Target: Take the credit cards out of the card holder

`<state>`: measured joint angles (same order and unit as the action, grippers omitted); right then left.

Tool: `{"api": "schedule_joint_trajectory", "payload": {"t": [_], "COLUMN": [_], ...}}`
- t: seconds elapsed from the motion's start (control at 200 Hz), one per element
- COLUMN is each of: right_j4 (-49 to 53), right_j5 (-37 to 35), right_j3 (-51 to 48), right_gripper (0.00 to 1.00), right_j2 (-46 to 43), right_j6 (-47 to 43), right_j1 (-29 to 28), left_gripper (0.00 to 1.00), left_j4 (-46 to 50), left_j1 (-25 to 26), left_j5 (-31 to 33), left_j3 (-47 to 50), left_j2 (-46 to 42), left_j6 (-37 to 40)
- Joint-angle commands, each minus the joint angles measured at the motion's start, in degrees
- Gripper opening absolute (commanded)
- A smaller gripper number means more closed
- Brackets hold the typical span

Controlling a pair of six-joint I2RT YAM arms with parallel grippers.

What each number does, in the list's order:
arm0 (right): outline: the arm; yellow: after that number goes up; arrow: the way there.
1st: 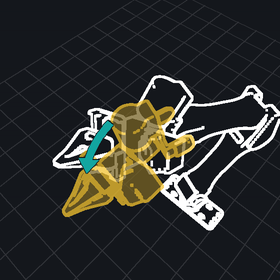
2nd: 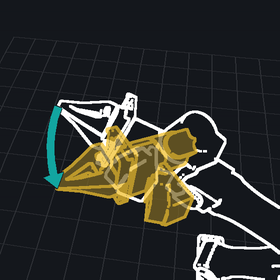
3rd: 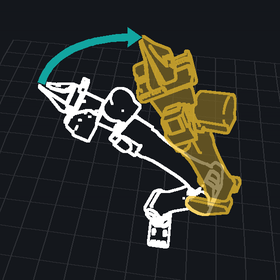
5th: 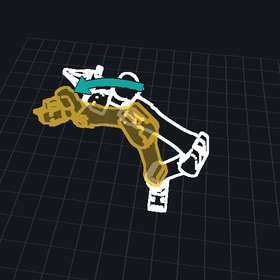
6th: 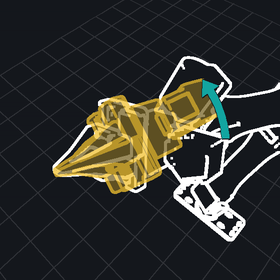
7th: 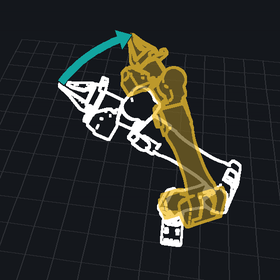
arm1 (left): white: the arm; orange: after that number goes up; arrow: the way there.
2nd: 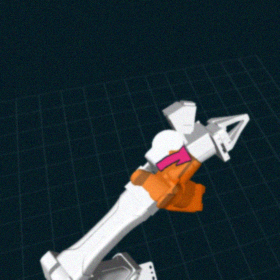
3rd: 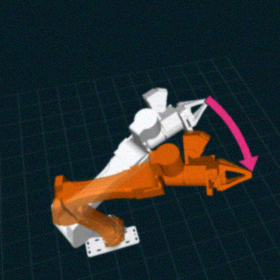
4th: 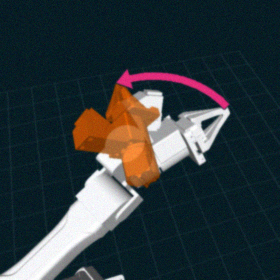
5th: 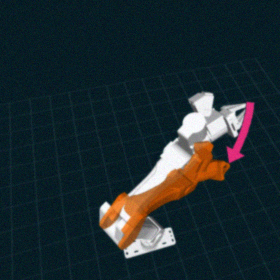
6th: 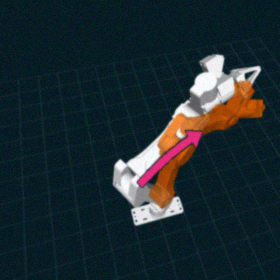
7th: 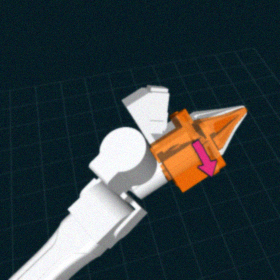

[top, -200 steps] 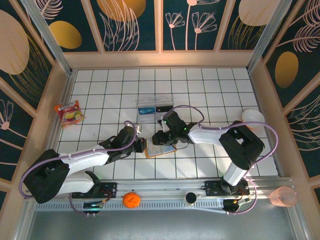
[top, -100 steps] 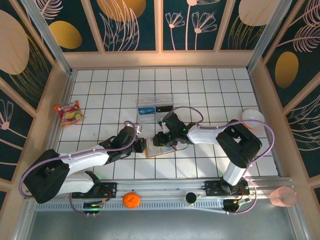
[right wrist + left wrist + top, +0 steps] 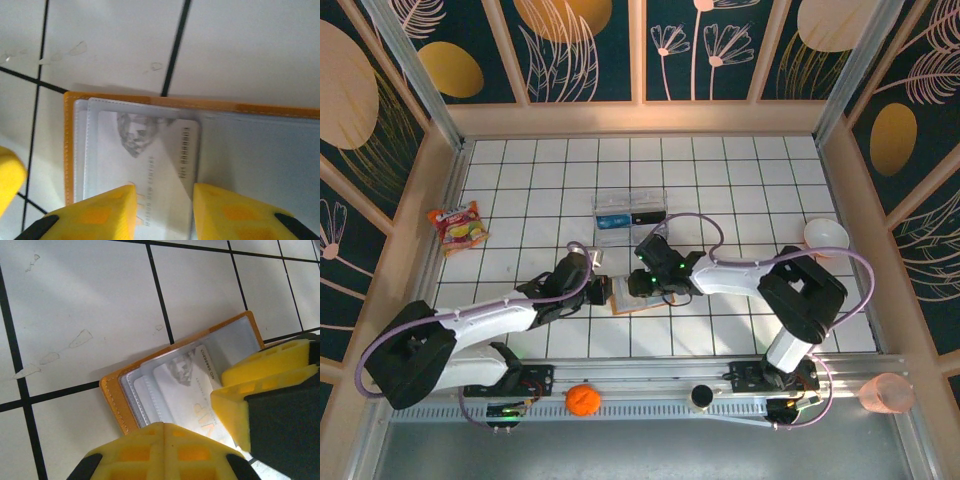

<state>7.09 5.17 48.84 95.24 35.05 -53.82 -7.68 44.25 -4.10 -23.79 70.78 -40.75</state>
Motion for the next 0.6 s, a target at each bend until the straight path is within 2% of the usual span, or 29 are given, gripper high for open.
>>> {"api": "schedule_joint_trajectory", "payload": {"t": [0.0, 0.15, 0.285, 0.405, 0.596], "right_j4": [4.25, 3.53, -1.98, -5.18, -6.95], "right_j5": [-5.59, -4.92, 6.56, 14.41, 18.35], "right_j3": [1.17, 0.17, -2.22, -3.11, -4.53], "right_gripper": [0.36, 0.36, 0.33, 0.30, 0.30], "right_j2": [-2.26, -4.87, -5.94, -4.74, -3.33], "right_j6": [0.29, -0.33, -1.88, -1.63, -0.67], "right_j1": [-0.75, -0.33, 2.86, 5.42, 8.00], "left_gripper": [0.06, 0.00, 0.00, 0.00, 0.00], "left_j4": [1.96, 1.78, -1.63, -3.42, -3.28], "left_j1": [0.18, 0.23, 0.78, 2.93, 3.30], "left_j5": [0.77, -0.56, -2.79, -1.87, 1.26], "left_j3": [0.18, -1.28, -2.72, -5.30, -6.28], "left_j2": [-1.57, -1.63, 1.89, 6.85, 11.87], "left_j6": [-0.30, 0.26, -0.20, 0.47, 0.31]}}
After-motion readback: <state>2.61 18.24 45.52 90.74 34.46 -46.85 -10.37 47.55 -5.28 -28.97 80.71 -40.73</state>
